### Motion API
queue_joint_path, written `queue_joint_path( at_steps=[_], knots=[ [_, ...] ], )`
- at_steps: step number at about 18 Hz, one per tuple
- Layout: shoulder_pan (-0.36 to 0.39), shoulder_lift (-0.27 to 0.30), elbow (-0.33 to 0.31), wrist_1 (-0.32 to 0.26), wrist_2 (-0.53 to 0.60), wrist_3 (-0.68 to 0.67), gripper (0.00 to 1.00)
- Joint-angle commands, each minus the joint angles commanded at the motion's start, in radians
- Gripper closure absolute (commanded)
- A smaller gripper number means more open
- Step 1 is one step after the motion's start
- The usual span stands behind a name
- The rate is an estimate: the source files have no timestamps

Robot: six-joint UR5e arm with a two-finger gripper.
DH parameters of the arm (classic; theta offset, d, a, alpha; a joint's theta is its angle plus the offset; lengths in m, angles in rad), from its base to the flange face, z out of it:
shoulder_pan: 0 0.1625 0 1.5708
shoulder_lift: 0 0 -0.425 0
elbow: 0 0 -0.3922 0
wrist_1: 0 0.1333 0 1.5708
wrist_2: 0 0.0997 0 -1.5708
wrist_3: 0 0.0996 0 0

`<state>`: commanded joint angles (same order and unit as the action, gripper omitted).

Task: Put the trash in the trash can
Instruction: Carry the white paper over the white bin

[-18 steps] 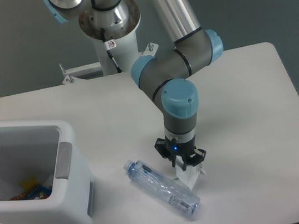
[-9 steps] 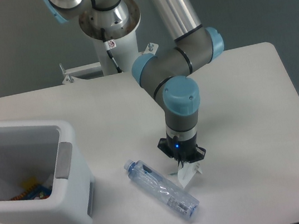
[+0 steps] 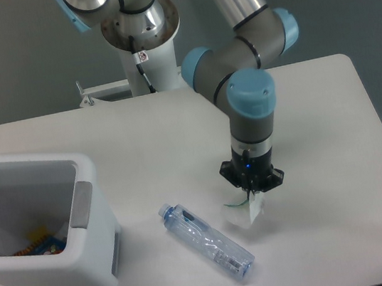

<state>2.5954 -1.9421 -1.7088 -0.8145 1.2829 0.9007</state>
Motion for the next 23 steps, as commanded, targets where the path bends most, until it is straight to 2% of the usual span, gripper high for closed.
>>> queue_joint_path(
  at_steps=[3, 7, 9, 12, 18, 23],
  knots=[
    [0.012, 0.006, 0.001, 0.0, -0.079, -0.043, 1.0],
    [0.006, 0.02, 0.008, 0.002, -0.085, -0.098, 1.0],
    [0.0, 0.049, 0.027, 0.002, -0.106, -0.175, 1.0],
    [-0.009, 0.06, 0.064, 0.0, -0.172, -0.291, 1.0],
    [-0.078, 0.097, 0.129, 0.0, -0.172, -0.442, 1.0],
    [-0.126, 0.16, 0.132, 0.002, -0.172, -0.534, 1.0]
  ],
)
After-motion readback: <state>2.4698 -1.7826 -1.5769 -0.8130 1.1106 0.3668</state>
